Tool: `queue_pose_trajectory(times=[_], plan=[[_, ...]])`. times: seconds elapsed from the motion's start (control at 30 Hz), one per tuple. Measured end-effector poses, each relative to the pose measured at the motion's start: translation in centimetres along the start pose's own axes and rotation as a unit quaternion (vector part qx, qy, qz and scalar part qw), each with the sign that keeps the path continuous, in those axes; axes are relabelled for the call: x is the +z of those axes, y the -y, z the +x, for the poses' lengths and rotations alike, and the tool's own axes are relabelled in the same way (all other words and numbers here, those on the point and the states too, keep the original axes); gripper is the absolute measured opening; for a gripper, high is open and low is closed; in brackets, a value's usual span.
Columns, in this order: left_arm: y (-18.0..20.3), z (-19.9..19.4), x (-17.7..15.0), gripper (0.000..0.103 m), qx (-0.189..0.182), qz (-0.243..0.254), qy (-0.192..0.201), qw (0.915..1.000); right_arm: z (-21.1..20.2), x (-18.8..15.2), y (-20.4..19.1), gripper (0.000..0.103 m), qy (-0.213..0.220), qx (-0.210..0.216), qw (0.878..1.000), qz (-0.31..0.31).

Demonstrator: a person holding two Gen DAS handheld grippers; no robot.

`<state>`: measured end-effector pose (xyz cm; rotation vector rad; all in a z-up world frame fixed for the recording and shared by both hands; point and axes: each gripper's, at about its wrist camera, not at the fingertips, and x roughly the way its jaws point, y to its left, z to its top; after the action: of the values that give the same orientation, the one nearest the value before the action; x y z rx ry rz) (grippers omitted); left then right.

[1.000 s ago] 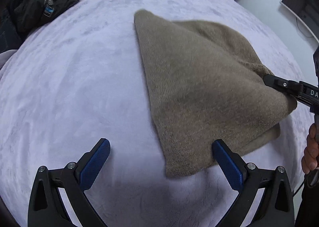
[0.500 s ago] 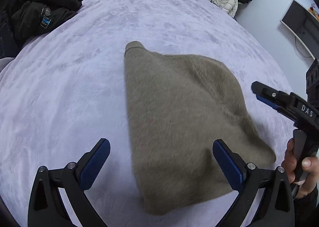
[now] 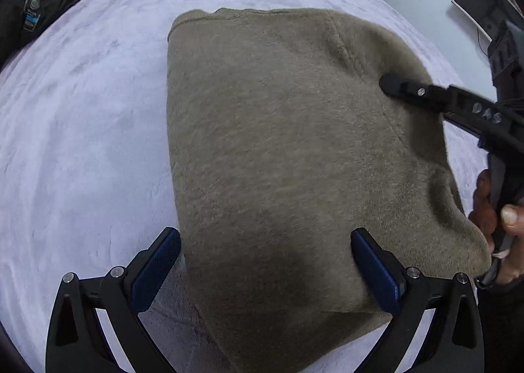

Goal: Fold small clothes

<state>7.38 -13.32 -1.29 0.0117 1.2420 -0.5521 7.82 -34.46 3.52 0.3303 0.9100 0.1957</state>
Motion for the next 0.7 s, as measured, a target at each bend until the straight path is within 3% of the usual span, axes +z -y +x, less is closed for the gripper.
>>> queue_pose_trajectory(times=[0.07,0.1,0.2,0.23,0.33,0.47,0.6,0.7], plan=[[-1.0,0.6,-0.1,0.103,-0.022,-0.024,-0.013,0.9994,2.5,-1.0,0.8,0.022,-0.036,-0.036,0.999,-0.006],[-1.2,0.5,-0.1,0.103,-0.025,-0.029,-0.012,0.9992,3.3,-1.4,1.2,0.029,-0.045,-0.037,0.998,-0.003],[-0.4,-1.3,-0.5,0.103,0.004,-0.026,0.012,0.9996,1.9,-1.1,2.6,0.043,-0.041,-0.007,0.998,0.051],[0.1,-1.9,-0.8,0.103,0.018,-0.015,0.024,0.9994,0.5,-1.1,2.7,0.043,-0.031,-0.011,0.998,0.060],[1.7,-4.0,-1.1,0.103,0.038,0.013,0.060,0.9974,-4.4,-2.3,1.0,0.045,0.018,-0.011,1.000,0.008],[2.5,-5.2,0.2,0.103,0.024,0.009,0.081,0.9964,-8.6,-6.8,-2.5,0.070,0.014,0.064,0.995,-0.074],[4.6,-2.7,4.0,0.103,-0.004,-0.008,0.041,0.9991,-8.4,-10.2,-5.4,0.070,-0.013,0.083,0.986,-0.143],[7.2,0.4,6.1,0.103,0.054,0.009,-0.016,0.9984,-5.4,-11.7,-6.3,0.070,-0.055,0.068,0.980,-0.181]])
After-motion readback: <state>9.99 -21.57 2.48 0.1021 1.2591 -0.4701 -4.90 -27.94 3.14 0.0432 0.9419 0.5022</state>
